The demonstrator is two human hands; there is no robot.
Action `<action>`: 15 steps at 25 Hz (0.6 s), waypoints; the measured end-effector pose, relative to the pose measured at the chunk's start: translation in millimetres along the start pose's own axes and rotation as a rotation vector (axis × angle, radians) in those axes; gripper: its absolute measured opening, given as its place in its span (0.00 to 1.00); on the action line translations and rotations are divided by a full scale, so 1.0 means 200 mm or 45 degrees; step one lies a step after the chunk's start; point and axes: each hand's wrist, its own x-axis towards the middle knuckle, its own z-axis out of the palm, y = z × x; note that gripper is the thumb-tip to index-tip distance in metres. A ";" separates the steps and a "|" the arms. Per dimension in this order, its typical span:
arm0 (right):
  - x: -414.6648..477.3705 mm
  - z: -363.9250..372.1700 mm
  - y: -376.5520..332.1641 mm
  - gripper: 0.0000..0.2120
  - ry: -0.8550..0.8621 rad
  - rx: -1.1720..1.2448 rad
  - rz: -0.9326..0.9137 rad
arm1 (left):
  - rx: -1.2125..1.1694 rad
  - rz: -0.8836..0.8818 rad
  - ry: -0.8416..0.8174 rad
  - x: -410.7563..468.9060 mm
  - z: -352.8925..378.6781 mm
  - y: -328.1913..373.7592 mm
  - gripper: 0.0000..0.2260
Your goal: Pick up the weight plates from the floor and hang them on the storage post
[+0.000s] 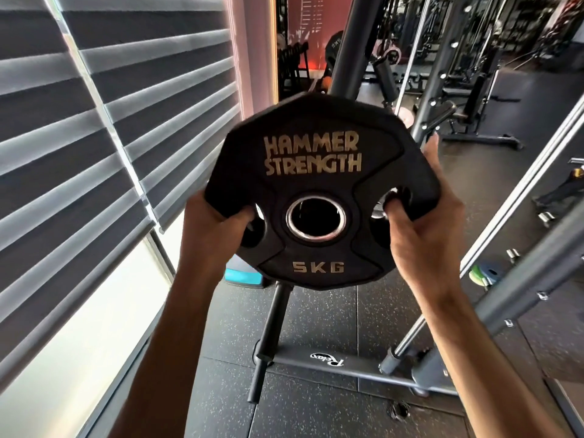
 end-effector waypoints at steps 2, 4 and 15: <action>0.03 0.00 -0.02 0.26 -0.006 -0.006 -0.002 | -0.018 0.008 -0.026 0.02 -0.01 0.03 0.10; 0.03 0.00 -0.01 0.24 -0.001 0.011 -0.006 | -0.017 0.010 -0.041 0.03 -0.01 0.03 0.13; -0.06 0.04 0.08 0.36 0.071 0.055 0.040 | 0.069 0.251 -0.157 0.11 0.03 -0.11 0.31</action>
